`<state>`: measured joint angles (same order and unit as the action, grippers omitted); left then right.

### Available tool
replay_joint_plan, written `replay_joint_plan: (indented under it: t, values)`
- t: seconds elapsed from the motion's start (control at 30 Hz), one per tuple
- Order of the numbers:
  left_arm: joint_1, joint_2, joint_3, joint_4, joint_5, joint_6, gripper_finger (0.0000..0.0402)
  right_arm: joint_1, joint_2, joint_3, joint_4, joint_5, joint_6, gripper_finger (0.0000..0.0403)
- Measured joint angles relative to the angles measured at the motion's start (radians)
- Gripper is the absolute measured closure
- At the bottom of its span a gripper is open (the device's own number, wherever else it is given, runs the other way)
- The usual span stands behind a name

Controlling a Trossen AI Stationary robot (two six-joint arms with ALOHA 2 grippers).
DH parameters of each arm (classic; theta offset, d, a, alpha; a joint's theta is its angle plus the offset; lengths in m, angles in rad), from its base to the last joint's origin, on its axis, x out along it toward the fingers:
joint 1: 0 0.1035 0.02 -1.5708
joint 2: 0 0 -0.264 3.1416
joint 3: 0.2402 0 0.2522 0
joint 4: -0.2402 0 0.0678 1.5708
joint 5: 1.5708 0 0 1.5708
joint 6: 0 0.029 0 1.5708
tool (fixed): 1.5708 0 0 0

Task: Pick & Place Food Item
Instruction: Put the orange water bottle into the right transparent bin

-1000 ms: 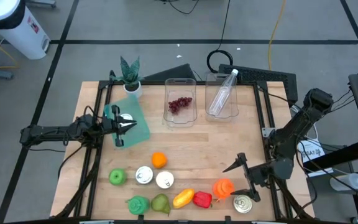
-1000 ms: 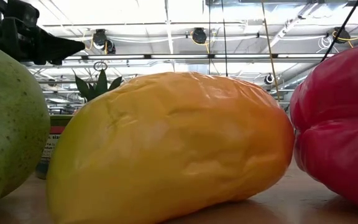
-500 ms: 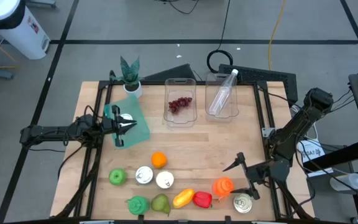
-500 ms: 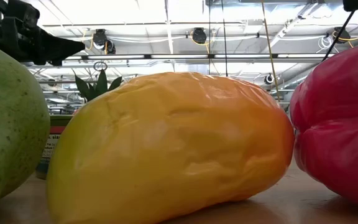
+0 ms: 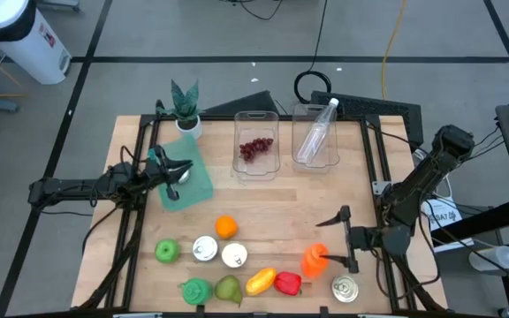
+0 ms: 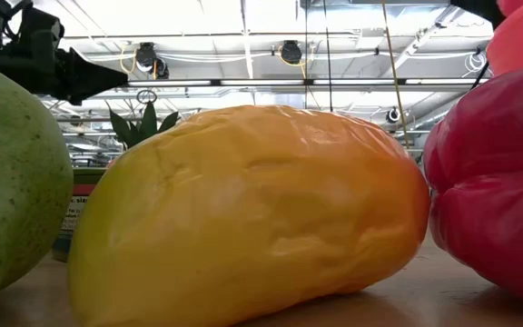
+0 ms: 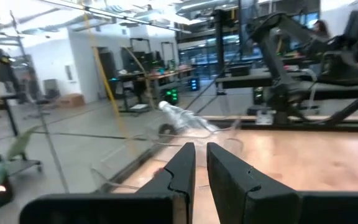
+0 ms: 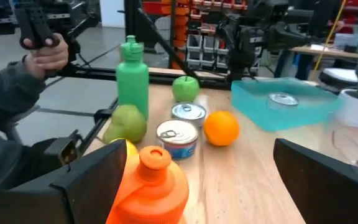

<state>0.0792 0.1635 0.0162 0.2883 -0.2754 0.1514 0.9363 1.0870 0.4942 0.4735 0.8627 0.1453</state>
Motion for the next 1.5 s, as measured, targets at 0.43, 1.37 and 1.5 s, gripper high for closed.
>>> replay_joint_plan:
  t: [0.43, 1.37, 1.5]
  values:
    - [0.0, 0.0, 0.0, -0.026, 0.003, -0.023, 0.035, -0.026, -0.001, 0.0, 0.049, -0.117, 0.029, 0.0011]
    - [0.0, 0.0, 0.0, -0.031, 0.059, 0.001, 0.035, 0.068, -0.108, -0.001, -0.214, -0.287, 0.156, 0.0011]
    - [0.0, 0.0, 0.0, -0.031, 0.061, 0.0, 0.035, 0.065, -0.068, -0.001, -0.157, -0.287, 0.138, 0.0011]
